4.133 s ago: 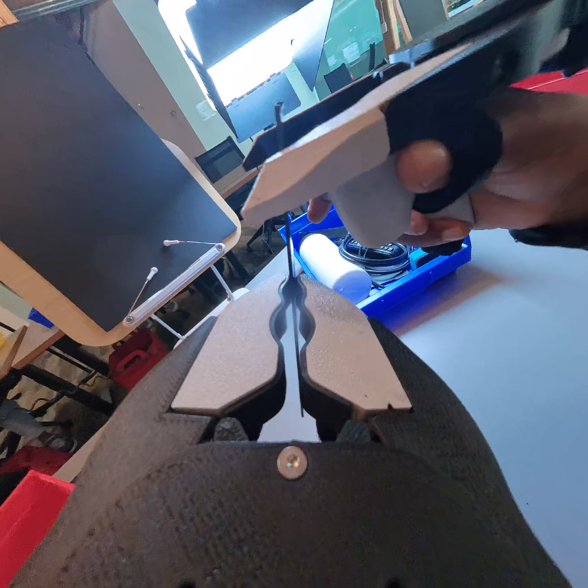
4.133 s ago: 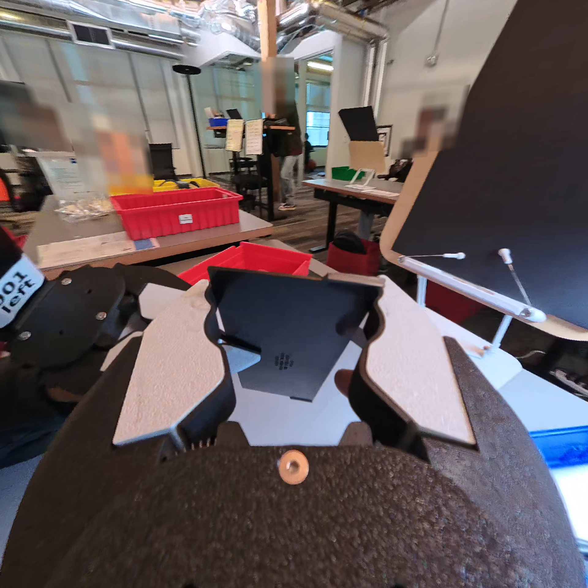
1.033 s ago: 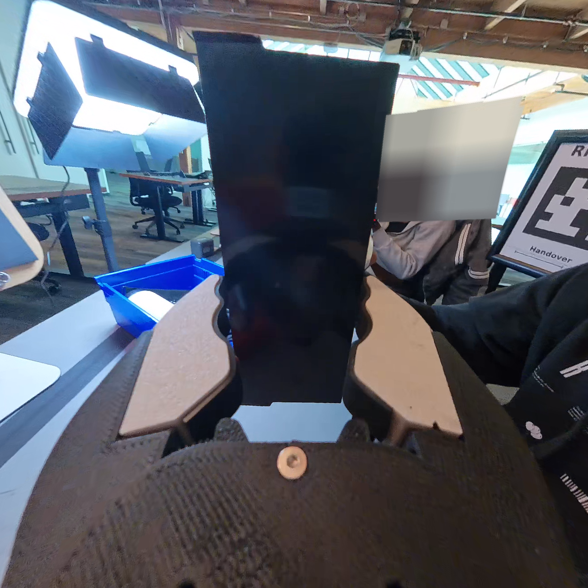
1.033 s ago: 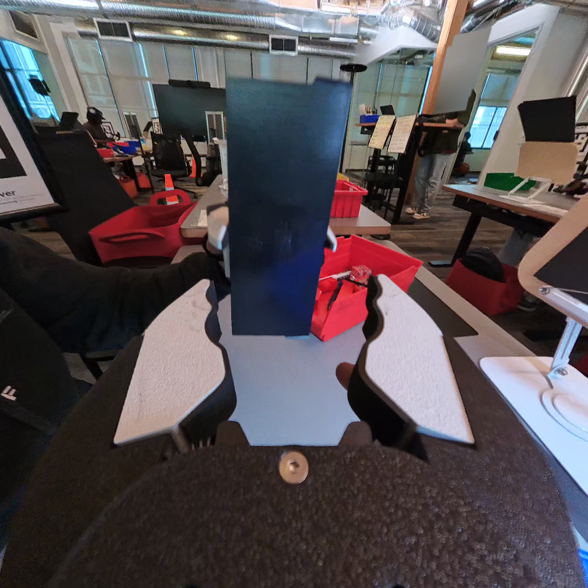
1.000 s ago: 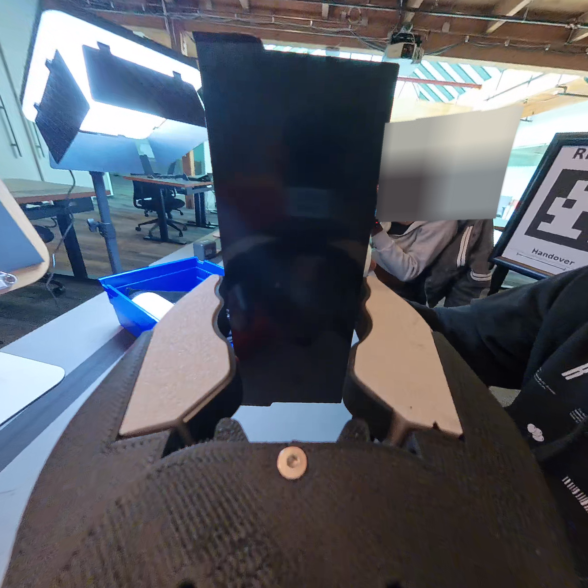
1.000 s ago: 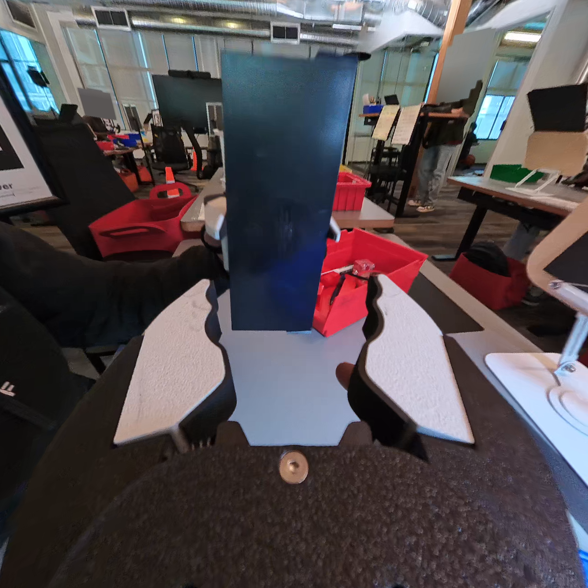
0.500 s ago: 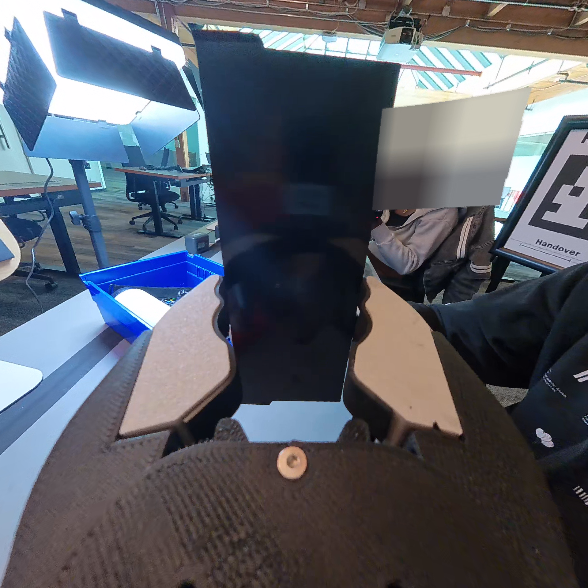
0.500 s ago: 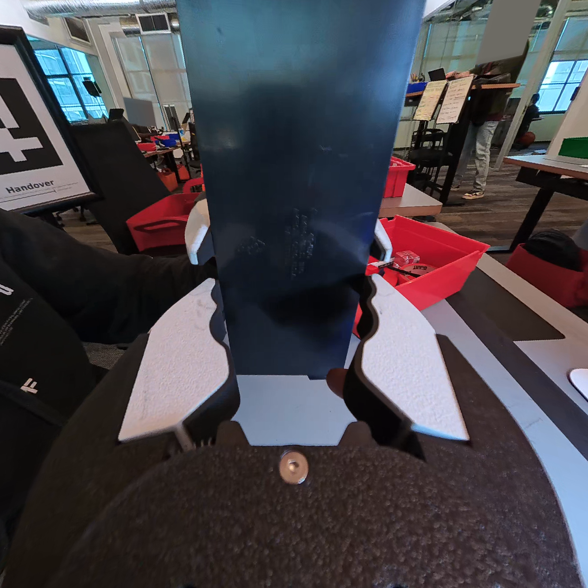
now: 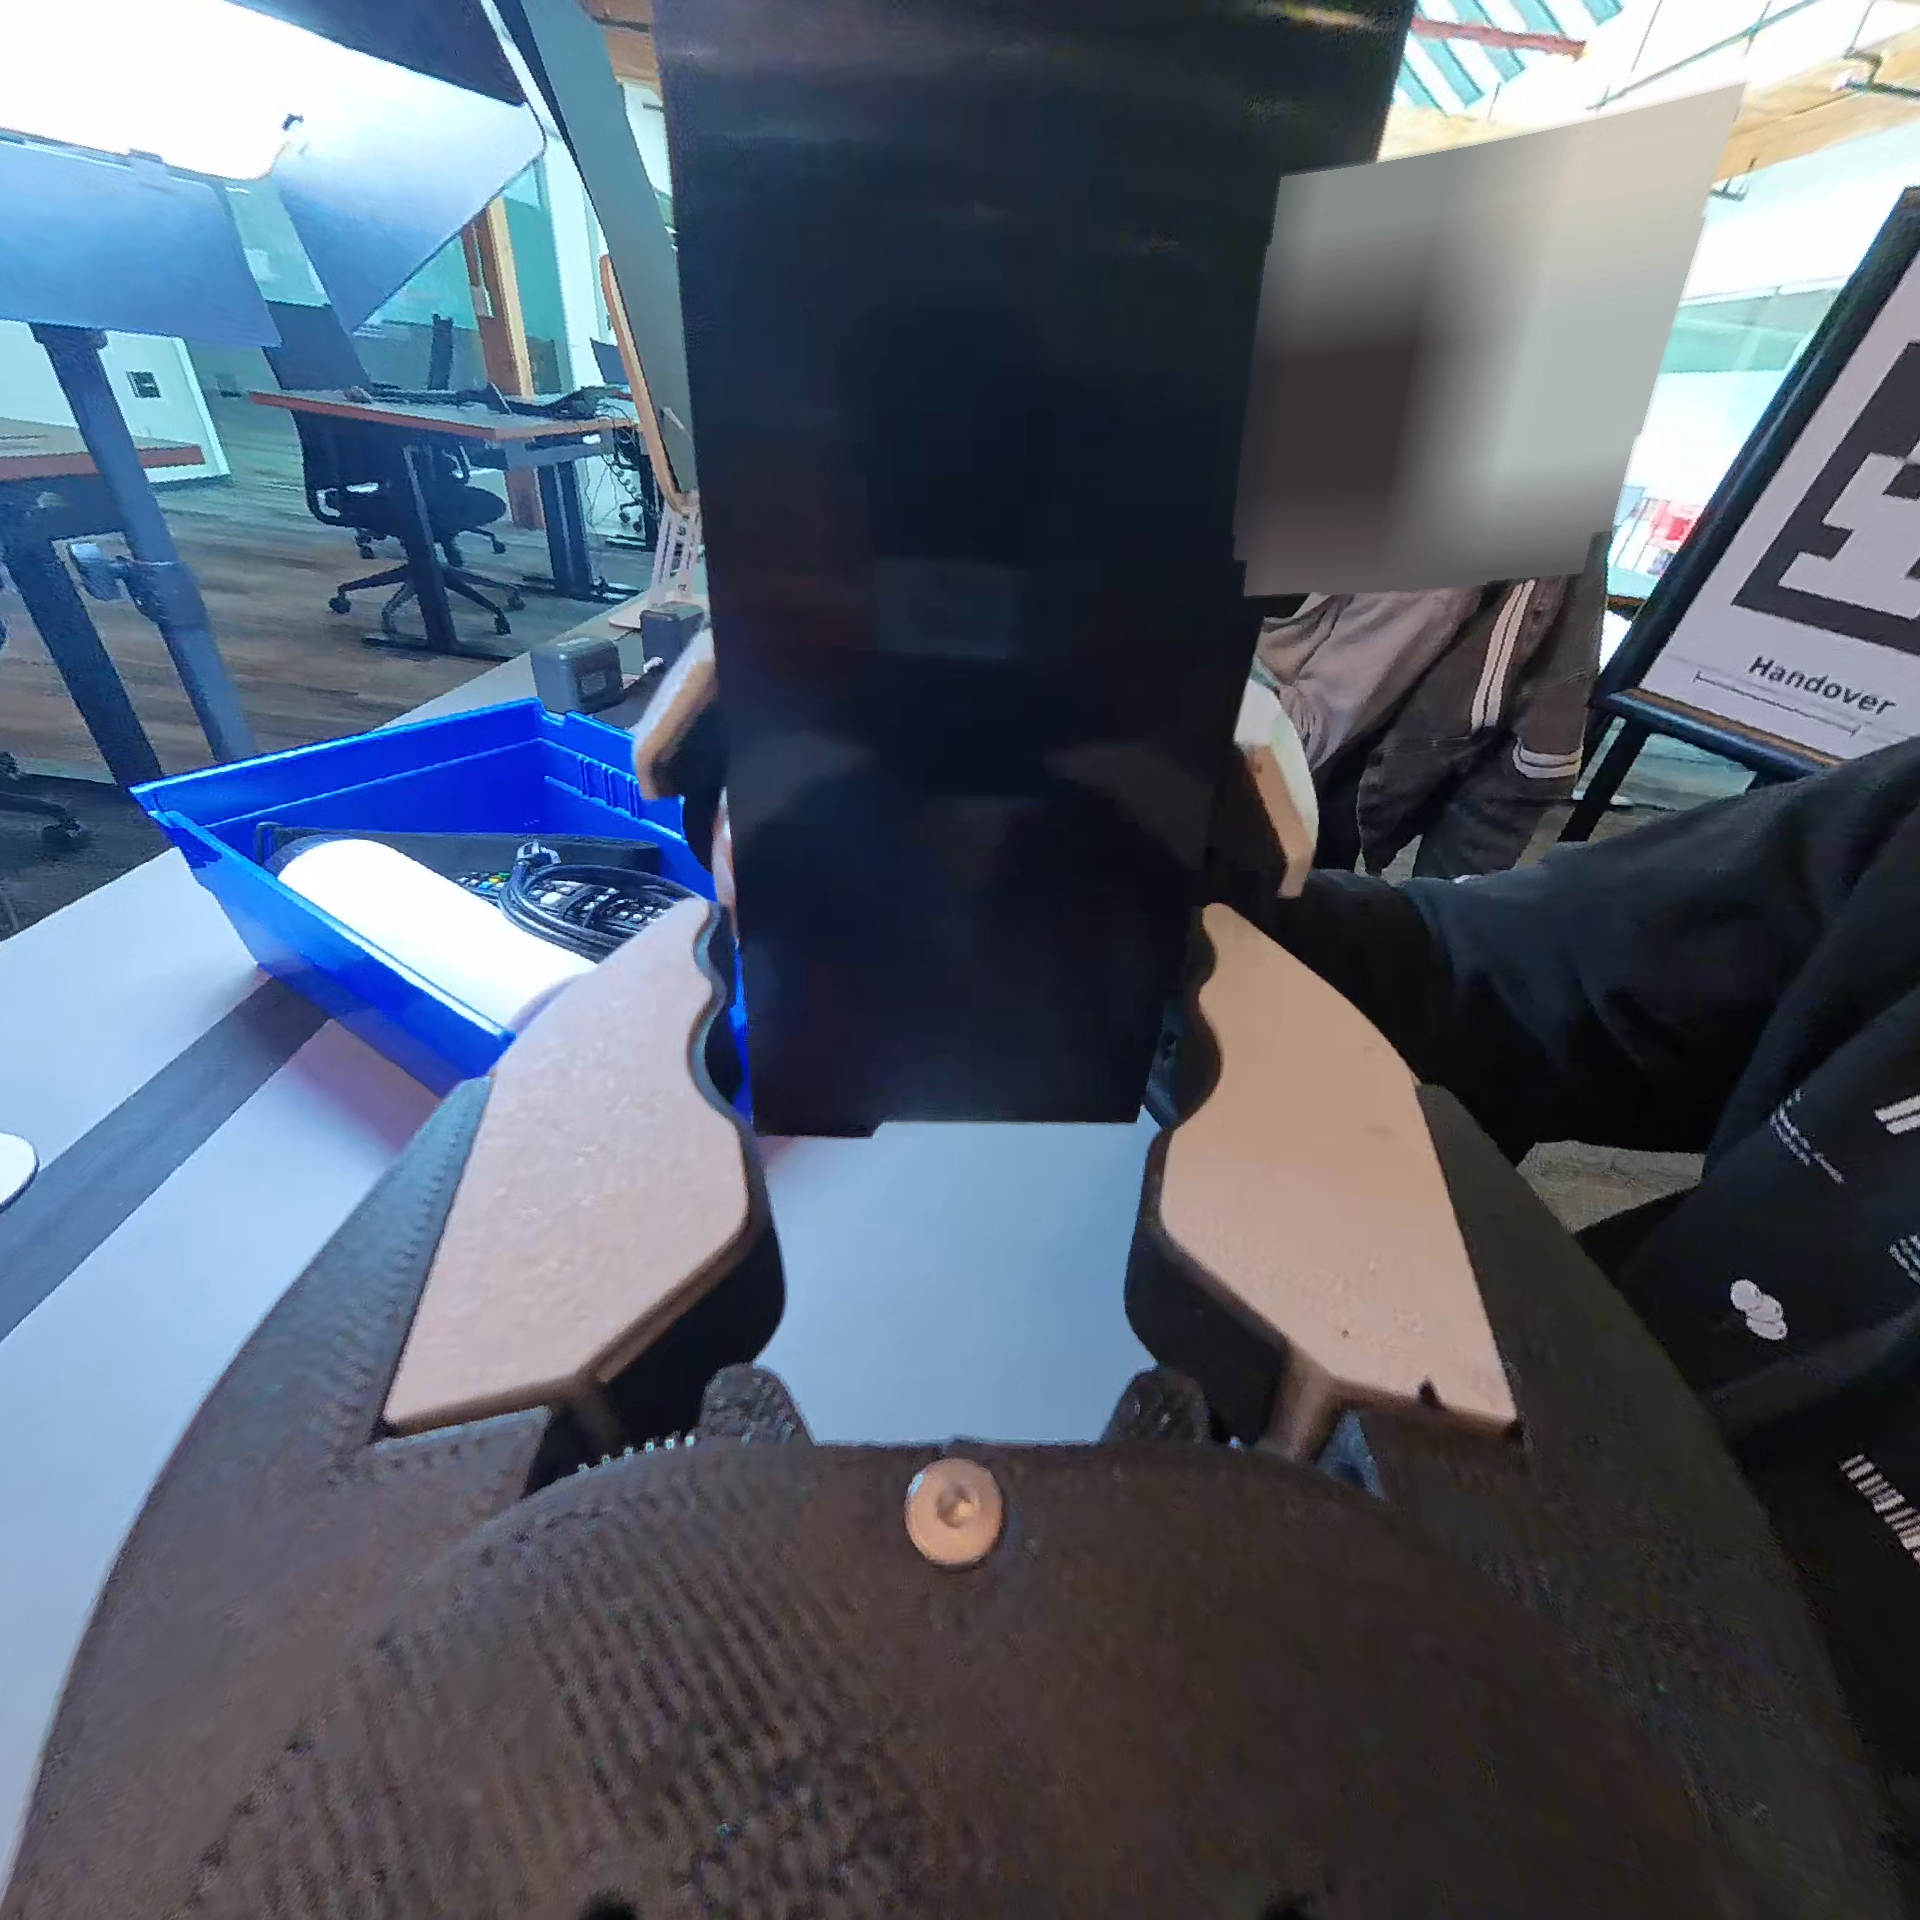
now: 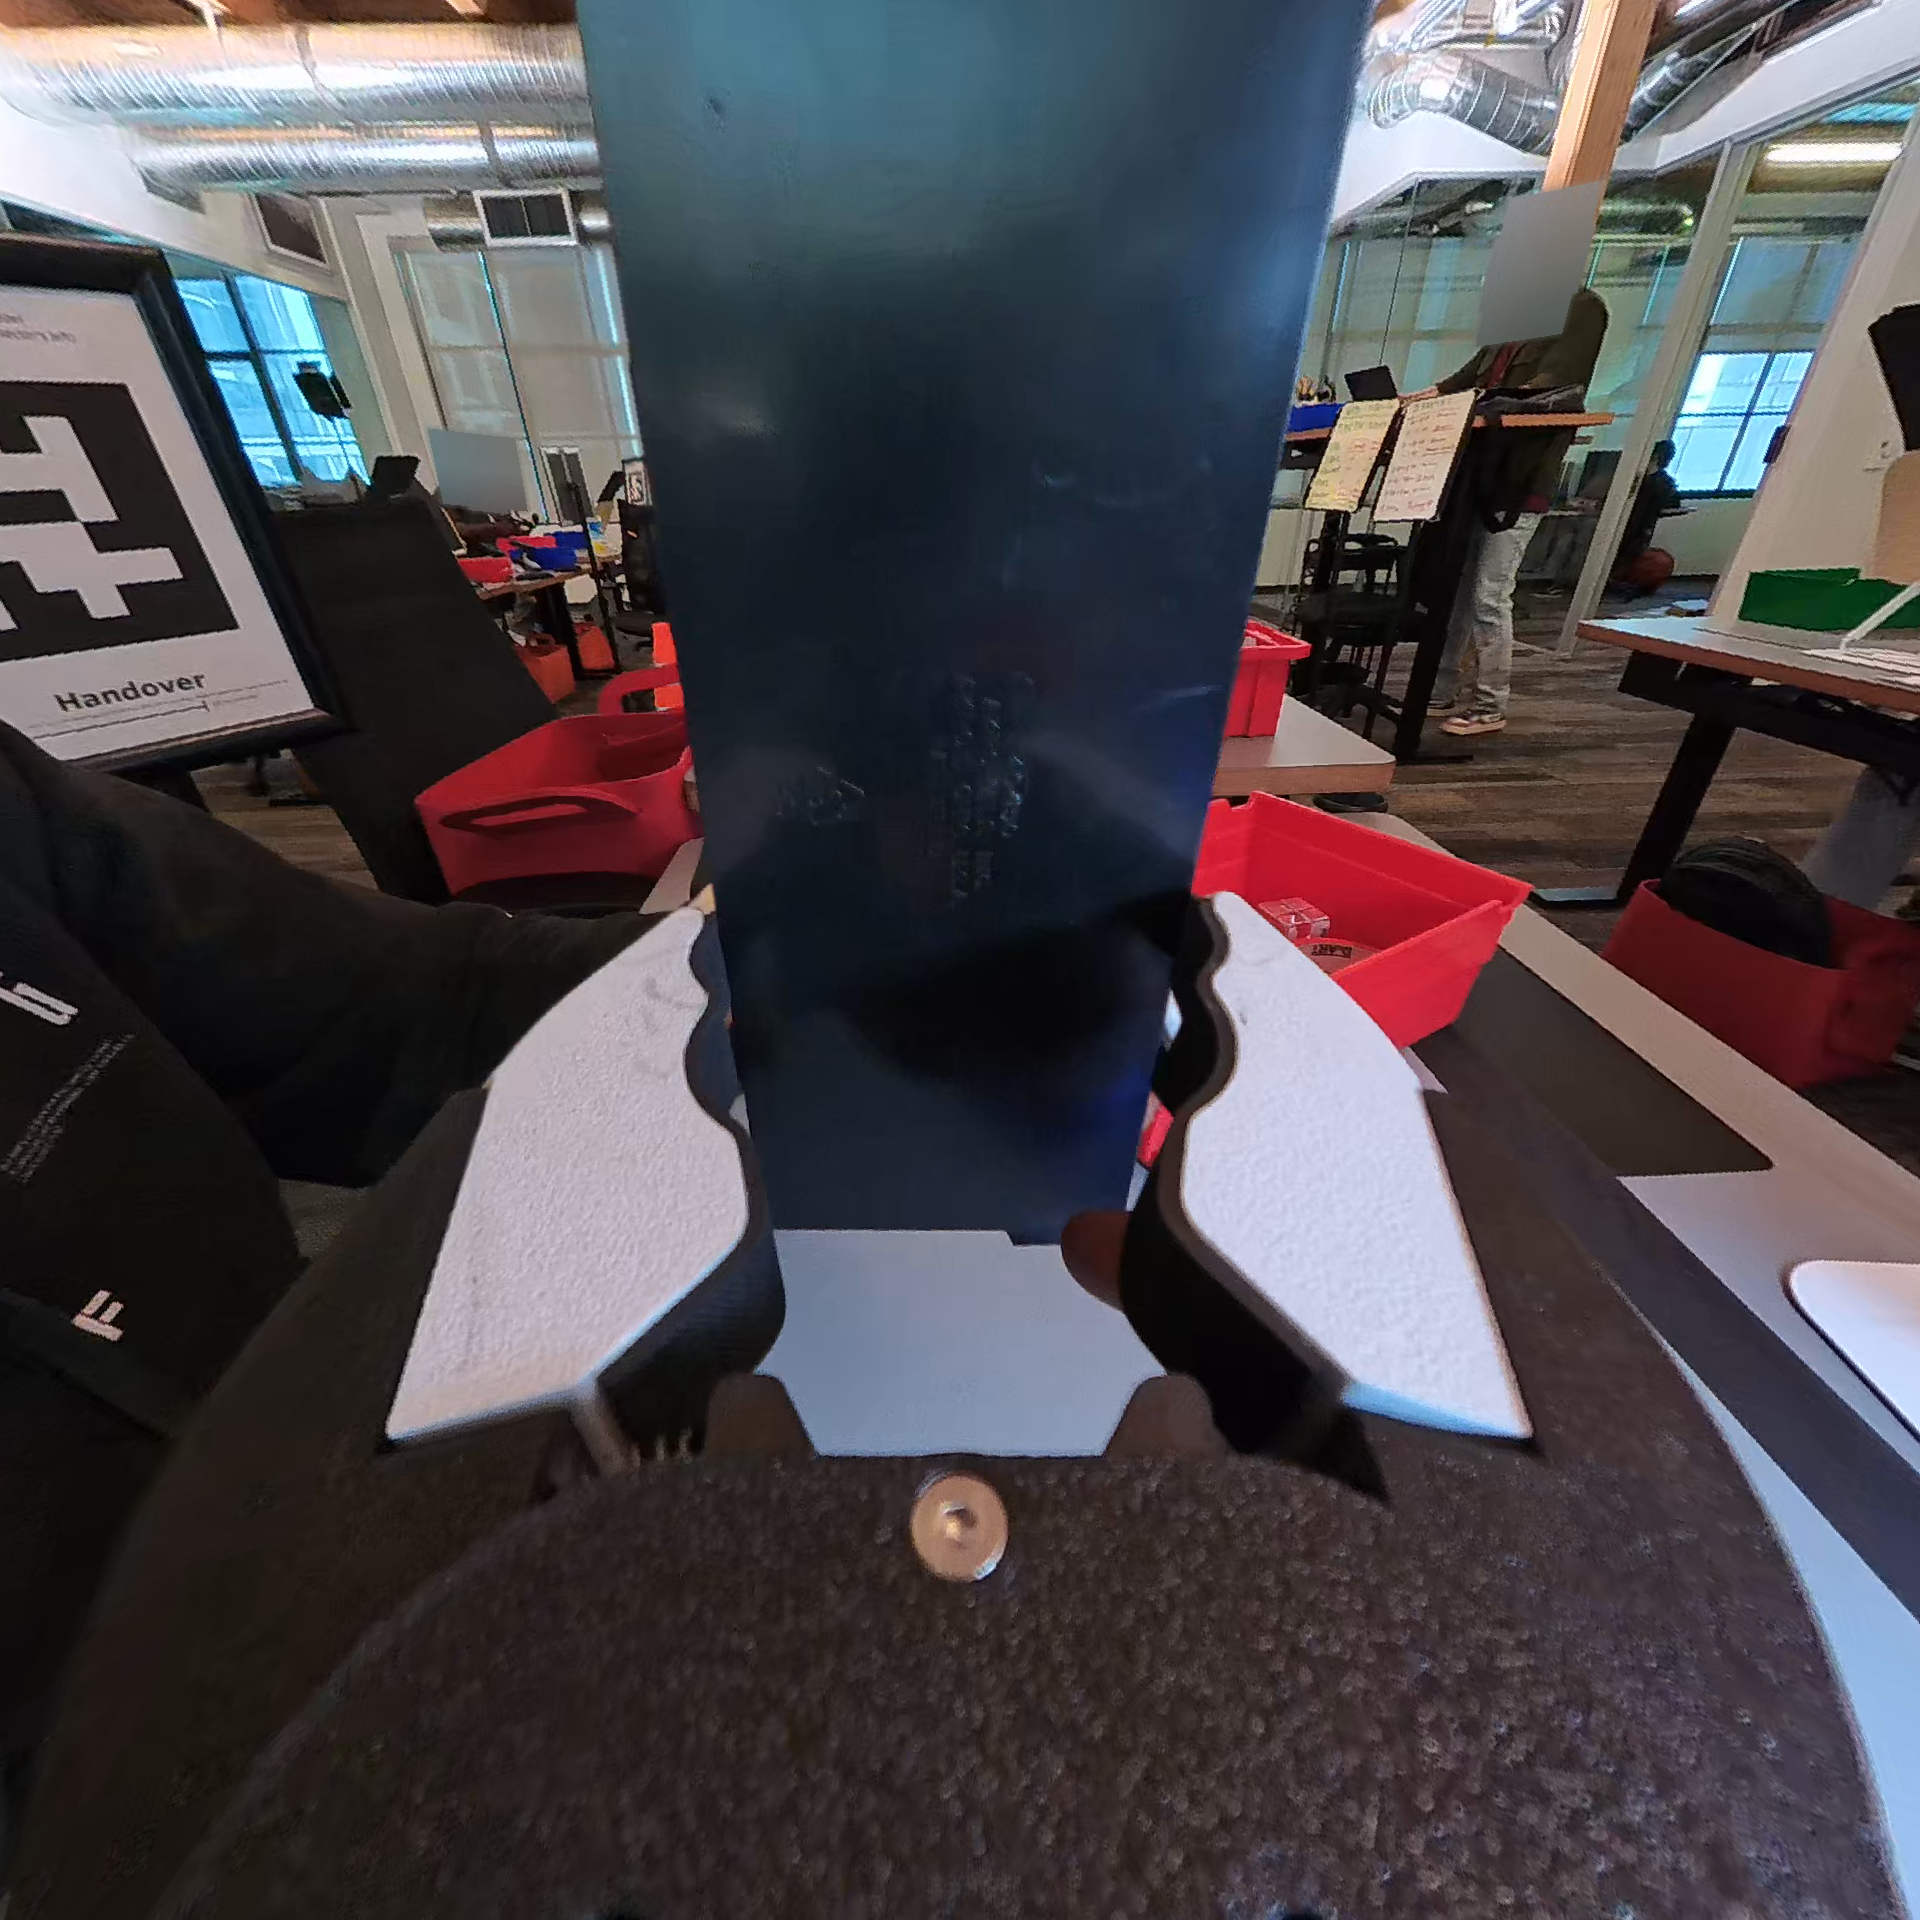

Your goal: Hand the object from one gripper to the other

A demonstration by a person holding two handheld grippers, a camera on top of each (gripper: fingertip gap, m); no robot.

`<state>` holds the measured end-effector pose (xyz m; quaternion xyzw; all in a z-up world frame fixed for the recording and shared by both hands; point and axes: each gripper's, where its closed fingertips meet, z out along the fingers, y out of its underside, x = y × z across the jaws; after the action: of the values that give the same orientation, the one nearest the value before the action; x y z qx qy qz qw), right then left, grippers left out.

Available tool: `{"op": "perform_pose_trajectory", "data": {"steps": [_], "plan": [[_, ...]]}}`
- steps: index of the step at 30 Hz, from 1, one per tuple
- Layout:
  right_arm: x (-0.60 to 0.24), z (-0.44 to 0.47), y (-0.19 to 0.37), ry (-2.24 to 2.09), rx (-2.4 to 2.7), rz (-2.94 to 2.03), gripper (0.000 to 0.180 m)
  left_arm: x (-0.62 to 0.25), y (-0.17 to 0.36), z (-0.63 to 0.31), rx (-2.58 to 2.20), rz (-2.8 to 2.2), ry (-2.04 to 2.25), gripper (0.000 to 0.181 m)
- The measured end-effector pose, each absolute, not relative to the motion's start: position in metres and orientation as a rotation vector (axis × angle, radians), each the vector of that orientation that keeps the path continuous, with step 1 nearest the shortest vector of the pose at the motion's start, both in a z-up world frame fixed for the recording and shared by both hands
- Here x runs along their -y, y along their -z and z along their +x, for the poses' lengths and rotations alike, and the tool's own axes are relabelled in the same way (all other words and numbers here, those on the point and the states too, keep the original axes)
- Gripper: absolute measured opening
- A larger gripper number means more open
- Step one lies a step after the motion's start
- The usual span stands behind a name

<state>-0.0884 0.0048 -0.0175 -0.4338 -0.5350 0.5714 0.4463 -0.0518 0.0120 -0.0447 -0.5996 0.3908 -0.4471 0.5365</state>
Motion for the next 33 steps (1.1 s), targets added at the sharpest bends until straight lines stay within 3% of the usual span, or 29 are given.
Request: {"op": "perform_pose_trajectory", "data": {"steps": [7,10,16,21,33], "plan": [[-0.006,-0.088,0.013,-1.382,1.305,-1.087,0.083,-0.012,0.039,-0.053,-0.908,-1.399,1.079,0.080],[-0.015,-0.075,0.001,-1.343,1.275,-1.078,0.091,-0.013,0.025,-0.065,-0.860,-1.362,1.095,0.079],[-0.016,-0.088,0.033,-1.325,1.375,-1.164,0.094,-0.012,0.008,-0.078,-0.804,-1.314,1.083,0.080],[0.003,-0.107,0.042,-1.407,1.397,-1.148,0.085,-0.010,0.015,-0.066,-0.834,-1.322,1.088,0.080],[-0.009,-0.085,0.020,-1.392,1.342,-1.129,0.084,-0.006,0.010,-0.081,-0.858,-1.331,1.101,0.083]]}}
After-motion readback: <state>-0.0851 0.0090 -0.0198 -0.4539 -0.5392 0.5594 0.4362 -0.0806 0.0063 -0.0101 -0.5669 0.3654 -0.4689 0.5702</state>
